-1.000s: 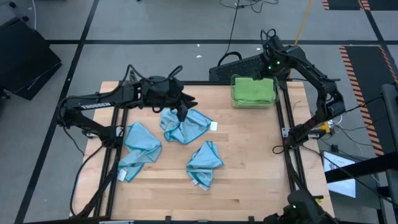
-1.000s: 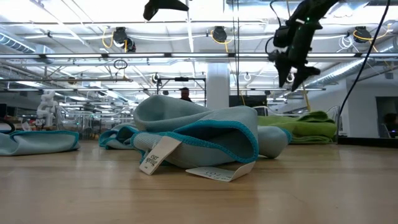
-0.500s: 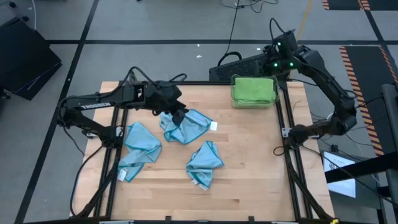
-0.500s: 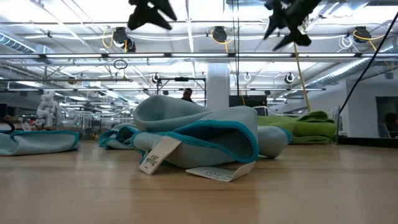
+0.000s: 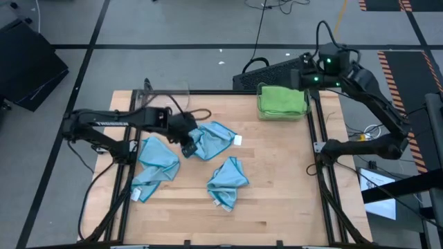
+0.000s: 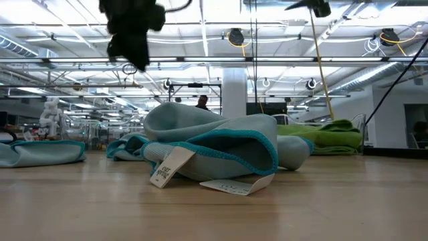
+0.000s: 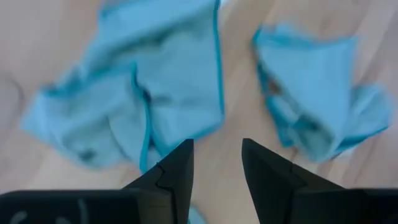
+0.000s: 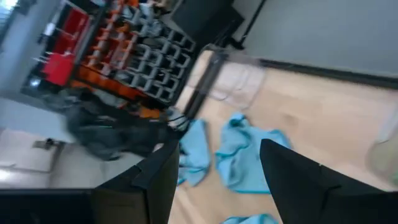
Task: Sort microfiber towel by color & place in baskets
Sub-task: Fold the top blue towel
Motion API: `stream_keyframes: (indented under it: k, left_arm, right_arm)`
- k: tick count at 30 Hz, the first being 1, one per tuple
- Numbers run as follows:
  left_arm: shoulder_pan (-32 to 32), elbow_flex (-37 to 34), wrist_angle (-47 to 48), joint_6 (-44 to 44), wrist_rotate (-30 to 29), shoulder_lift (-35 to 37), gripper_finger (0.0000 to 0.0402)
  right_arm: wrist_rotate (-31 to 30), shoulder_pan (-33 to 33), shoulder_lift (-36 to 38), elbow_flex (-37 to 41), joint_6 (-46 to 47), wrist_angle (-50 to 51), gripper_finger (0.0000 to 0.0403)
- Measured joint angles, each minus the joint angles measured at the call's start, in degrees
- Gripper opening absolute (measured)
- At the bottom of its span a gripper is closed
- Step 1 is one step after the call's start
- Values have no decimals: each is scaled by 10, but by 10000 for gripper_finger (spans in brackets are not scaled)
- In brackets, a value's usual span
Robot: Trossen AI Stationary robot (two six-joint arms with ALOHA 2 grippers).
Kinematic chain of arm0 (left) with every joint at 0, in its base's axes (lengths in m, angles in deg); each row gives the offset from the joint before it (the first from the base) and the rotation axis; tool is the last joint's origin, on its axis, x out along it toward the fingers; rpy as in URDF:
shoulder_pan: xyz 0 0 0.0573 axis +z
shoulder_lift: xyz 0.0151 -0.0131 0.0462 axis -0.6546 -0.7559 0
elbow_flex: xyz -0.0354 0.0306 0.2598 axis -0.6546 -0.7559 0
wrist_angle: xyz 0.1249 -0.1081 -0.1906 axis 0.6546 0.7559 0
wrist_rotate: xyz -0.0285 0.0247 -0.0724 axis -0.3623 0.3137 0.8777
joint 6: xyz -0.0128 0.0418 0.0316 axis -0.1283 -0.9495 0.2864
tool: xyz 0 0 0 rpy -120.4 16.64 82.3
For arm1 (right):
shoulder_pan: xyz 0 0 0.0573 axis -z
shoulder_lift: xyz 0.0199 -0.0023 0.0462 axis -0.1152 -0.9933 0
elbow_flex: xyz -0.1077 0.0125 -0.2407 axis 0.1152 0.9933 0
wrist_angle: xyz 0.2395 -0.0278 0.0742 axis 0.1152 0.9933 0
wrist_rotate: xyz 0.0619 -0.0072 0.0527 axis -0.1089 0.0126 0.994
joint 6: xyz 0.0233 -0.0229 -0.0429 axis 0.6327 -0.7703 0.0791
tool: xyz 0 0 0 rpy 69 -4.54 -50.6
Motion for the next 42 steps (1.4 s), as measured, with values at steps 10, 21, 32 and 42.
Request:
stream_keyframes:
  k: [10,21,32,42]
  left_arm:
    - [-62,-93,1,135,27,0,136]
    - [-123,-104,-4,231,-34,0,136]
    - [-107,-116,-79,156,-156,0,136]
    - [-64,-162,-230,111,-175,0,171]
  right_arm:
    - [-4,-118,5,0,18,1,217]
    - [-147,-260,-26,0,0,2,210]
    - [-166,-279,-43,44,-106,2,210]
    - [-165,-262,-43,53,-259,69,210]
